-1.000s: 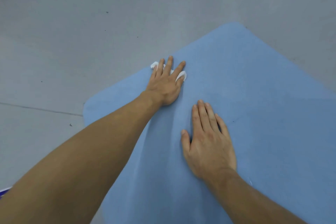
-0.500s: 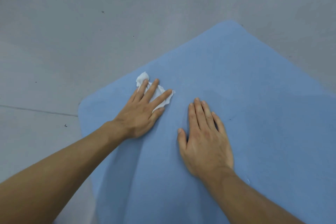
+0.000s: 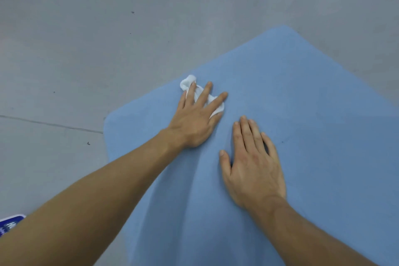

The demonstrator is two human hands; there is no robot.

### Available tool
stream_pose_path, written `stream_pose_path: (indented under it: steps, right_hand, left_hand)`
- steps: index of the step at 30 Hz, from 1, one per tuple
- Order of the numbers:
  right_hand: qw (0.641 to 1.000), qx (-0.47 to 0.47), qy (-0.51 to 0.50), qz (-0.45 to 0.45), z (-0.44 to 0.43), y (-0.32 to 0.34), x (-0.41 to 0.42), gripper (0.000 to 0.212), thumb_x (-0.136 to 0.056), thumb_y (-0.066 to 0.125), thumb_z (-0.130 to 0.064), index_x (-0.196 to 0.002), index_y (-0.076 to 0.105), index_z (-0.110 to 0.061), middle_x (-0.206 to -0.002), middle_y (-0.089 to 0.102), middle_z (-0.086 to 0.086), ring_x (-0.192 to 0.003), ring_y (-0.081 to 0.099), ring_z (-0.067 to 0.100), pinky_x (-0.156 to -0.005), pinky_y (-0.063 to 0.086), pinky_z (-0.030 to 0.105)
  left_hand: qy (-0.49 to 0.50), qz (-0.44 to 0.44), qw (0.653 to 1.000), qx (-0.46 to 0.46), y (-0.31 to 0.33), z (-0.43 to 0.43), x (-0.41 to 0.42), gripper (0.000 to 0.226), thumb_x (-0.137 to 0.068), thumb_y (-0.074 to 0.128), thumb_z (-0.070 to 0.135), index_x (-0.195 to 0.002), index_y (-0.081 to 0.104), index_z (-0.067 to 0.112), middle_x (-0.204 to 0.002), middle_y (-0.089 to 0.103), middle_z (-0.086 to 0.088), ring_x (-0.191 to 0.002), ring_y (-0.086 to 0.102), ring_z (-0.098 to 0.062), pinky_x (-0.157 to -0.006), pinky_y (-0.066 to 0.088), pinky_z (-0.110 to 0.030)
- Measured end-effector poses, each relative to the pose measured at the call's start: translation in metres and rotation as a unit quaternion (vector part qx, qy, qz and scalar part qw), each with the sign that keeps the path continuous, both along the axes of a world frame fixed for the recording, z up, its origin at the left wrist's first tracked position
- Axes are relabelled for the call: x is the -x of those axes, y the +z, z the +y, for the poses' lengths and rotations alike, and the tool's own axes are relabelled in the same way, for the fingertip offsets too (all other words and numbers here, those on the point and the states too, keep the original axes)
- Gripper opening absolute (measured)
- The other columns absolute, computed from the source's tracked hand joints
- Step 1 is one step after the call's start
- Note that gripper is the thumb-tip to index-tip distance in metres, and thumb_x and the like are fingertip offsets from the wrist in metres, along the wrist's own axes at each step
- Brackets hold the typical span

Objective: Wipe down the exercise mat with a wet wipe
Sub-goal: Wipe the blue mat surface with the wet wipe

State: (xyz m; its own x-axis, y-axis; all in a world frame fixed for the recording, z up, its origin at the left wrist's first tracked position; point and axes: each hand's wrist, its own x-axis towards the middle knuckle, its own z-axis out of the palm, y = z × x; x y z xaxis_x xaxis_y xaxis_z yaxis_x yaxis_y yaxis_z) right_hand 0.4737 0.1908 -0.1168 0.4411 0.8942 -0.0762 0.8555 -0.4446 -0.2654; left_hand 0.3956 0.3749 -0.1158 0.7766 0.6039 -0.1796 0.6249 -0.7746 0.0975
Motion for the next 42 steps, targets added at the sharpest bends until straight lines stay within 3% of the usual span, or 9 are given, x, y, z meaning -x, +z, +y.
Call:
stream_pose_path:
  steps: [5,10,13,18,23,27,31,35,42]
  right_hand:
    - [1.000,0.001,0.000,-0.004,0.000,0.001,0.000,0.076,-0.100,0.015,-0.053,-0.164,0.010,-0.013,-0.173,0.002,0.002,-0.159,-0.004,0.014,-0.128,0.001,0.038]
    - [1.000,0.002,0.003,-0.005,0.000,0.001,-0.001,0.076,-0.100,0.015,-0.052,-0.164,0.010,-0.013,-0.173,0.002,0.002,-0.159,-0.004,0.015,-0.128,0.000,0.038]
    - [1.000,0.004,0.004,-0.006,-0.001,0.001,-0.001,0.076,-0.100,0.014,-0.053,-0.164,0.010,-0.013,-0.173,0.001,0.002,-0.159,-0.005,0.015,-0.128,-0.001,0.038]
    - [1.000,0.003,0.001,-0.008,0.000,0.002,0.000,0.076,-0.100,0.015,-0.052,-0.164,0.013,-0.013,-0.173,0.005,0.003,-0.159,-0.001,0.015,-0.128,0.002,0.038]
    - [1.000,0.002,0.001,-0.006,-0.001,0.003,0.000,0.076,-0.100,0.017,-0.052,-0.164,0.015,-0.012,-0.173,0.006,0.004,-0.159,0.000,0.016,-0.128,0.005,0.039]
    - [1.000,0.003,0.005,-0.002,-0.001,0.003,-0.001,0.076,-0.099,0.017,-0.052,-0.164,0.013,-0.012,-0.173,0.005,0.004,-0.159,0.000,0.016,-0.128,0.005,0.040]
    - [1.000,0.007,0.006,-0.008,0.000,0.002,-0.001,0.077,-0.099,0.013,-0.052,-0.164,0.009,-0.013,-0.173,0.001,0.003,-0.159,-0.004,0.016,-0.128,0.001,0.039]
    - [1.000,0.007,0.006,-0.009,-0.001,0.001,0.000,0.076,-0.099,0.011,-0.052,-0.165,0.008,-0.013,-0.173,-0.001,0.002,-0.159,-0.006,0.015,-0.128,0.001,0.038]
    - [1.000,0.009,0.001,-0.017,0.000,0.000,0.001,0.076,-0.099,0.013,-0.053,-0.164,0.012,-0.014,-0.173,0.004,0.002,-0.159,-0.001,0.015,-0.128,0.005,0.038]
  left_hand:
    - [-0.026,0.035,0.999,-0.009,0.005,-0.009,0.068,0.063,-0.098,0.001,0.062,-0.160,0.002,0.050,-0.173,-0.006,0.000,-0.157,-0.010,-0.035,-0.127,0.009,-0.050]
    - [0.046,0.011,0.999,-0.019,0.007,0.011,0.098,0.062,-0.102,0.010,0.057,-0.161,0.011,0.037,-0.172,0.006,-0.010,-0.157,0.000,-0.038,-0.128,0.007,-0.048]
    - [0.125,-0.001,0.992,-0.017,0.001,0.033,0.081,0.055,-0.110,0.021,0.046,-0.163,0.011,0.037,-0.172,0.003,-0.006,-0.157,-0.001,-0.036,-0.127,0.004,-0.047]
    - [0.189,0.001,0.982,0.002,0.005,0.048,0.016,0.056,-0.110,0.018,0.041,-0.164,0.005,0.032,-0.172,-0.001,-0.009,-0.155,-0.002,-0.039,-0.125,0.000,-0.049]
    - [0.049,0.008,0.999,0.002,0.004,0.000,0.003,0.055,-0.109,0.017,0.047,-0.162,0.000,0.043,-0.172,-0.009,0.000,-0.155,-0.014,-0.040,-0.125,-0.006,-0.051]
    - [0.006,0.022,1.000,-0.007,0.003,-0.008,0.052,0.055,-0.102,0.003,0.055,-0.156,-0.008,0.050,-0.172,-0.007,0.007,-0.157,-0.010,-0.036,-0.125,0.003,-0.049]
    - [0.078,0.018,0.997,-0.019,0.005,0.008,0.106,0.057,-0.096,0.001,0.060,-0.153,-0.006,0.055,-0.171,0.000,0.013,-0.157,-0.002,-0.034,-0.123,0.011,-0.052]
    - [0.159,0.003,0.987,0.028,0.001,0.026,0.119,0.050,-0.104,0.008,0.057,-0.151,-0.006,0.065,-0.166,-0.013,0.030,-0.156,-0.018,-0.021,-0.122,-0.003,-0.063]
    - [0.209,0.009,0.976,0.052,0.004,0.034,0.066,0.051,-0.108,0.014,0.050,-0.157,-0.001,0.057,-0.169,-0.013,0.019,-0.155,-0.019,-0.031,-0.120,-0.010,-0.065]
